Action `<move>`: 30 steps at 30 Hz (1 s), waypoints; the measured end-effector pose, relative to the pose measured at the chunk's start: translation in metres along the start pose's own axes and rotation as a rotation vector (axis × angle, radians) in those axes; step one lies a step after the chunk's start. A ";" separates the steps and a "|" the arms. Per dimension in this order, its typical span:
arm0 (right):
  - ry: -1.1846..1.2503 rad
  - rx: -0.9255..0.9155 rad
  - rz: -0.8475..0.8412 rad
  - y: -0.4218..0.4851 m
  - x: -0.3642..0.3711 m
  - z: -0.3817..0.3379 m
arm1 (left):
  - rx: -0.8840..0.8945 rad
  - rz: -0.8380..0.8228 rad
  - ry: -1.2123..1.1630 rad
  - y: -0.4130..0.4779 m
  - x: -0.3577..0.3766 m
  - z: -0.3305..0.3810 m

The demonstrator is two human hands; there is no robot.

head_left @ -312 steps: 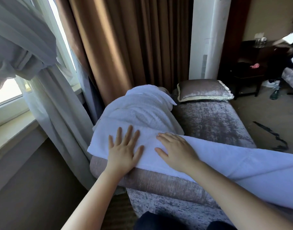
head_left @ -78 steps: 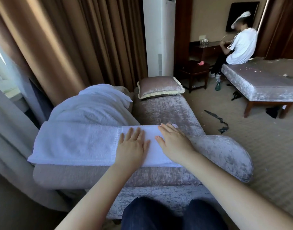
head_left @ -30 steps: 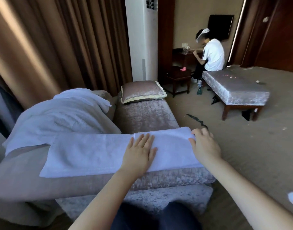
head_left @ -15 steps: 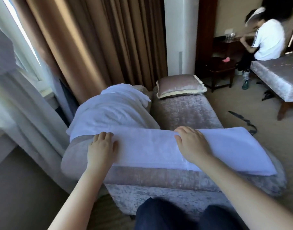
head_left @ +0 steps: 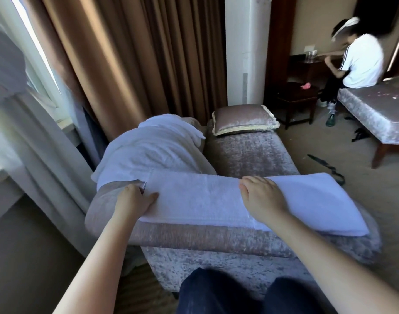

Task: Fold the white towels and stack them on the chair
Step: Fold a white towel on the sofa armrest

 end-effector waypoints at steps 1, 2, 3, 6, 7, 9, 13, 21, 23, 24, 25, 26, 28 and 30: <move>-0.002 -0.011 0.006 -0.001 -0.001 -0.001 | -0.012 -0.043 0.058 0.000 0.000 0.001; -0.006 -0.017 0.007 -0.002 -0.002 -0.002 | -0.025 -0.078 0.110 -0.001 -0.001 0.001; -0.011 -0.019 0.006 -0.002 -0.002 -0.002 | -0.035 -0.098 0.146 -0.001 -0.003 0.002; -0.016 -0.019 -0.007 -0.003 -0.002 -0.002 | -0.056 -0.135 0.174 -0.003 -0.008 0.005; -0.008 -0.025 -0.014 -0.003 -0.002 -0.003 | -0.043 -0.124 0.184 -0.004 -0.011 0.007; 0.018 -0.045 -0.009 -0.003 -0.004 -0.005 | -0.003 -0.035 0.158 -0.006 -0.025 0.013; 0.029 -0.102 -0.021 -0.003 -0.010 -0.009 | 0.035 0.052 0.048 -0.016 -0.047 0.026; 0.350 -0.271 0.127 0.020 -0.110 -0.057 | 0.458 0.048 -0.348 -0.054 -0.099 0.157; 0.377 -0.294 0.119 0.025 -0.131 -0.062 | 0.588 -0.024 -0.353 -0.076 -0.101 0.200; 0.388 -0.283 0.120 0.028 -0.137 -0.058 | 0.629 -0.053 -0.371 -0.086 -0.101 0.218; 0.399 -0.266 0.126 0.028 -0.143 -0.051 | 0.659 -0.070 -0.397 -0.094 -0.100 0.232; 0.415 -0.249 0.141 0.028 -0.149 -0.043 | 0.684 -0.075 -0.423 -0.100 -0.099 0.245; 0.454 -0.211 0.164 0.024 -0.155 -0.025 | 0.741 -0.068 -0.439 -0.111 -0.094 0.266; 0.485 -0.176 0.175 0.020 -0.160 -0.010 | 0.793 -0.058 -0.431 -0.121 -0.087 0.280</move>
Point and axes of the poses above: each hand's wrist, its own y-axis towards the middle knuckle, its own x-axis out of the palm, z = x × y, the point moved 10 cm from there along y, towards the middle knuckle, and after that the axes turned 13 degrees about z, right-handed, at the moved point
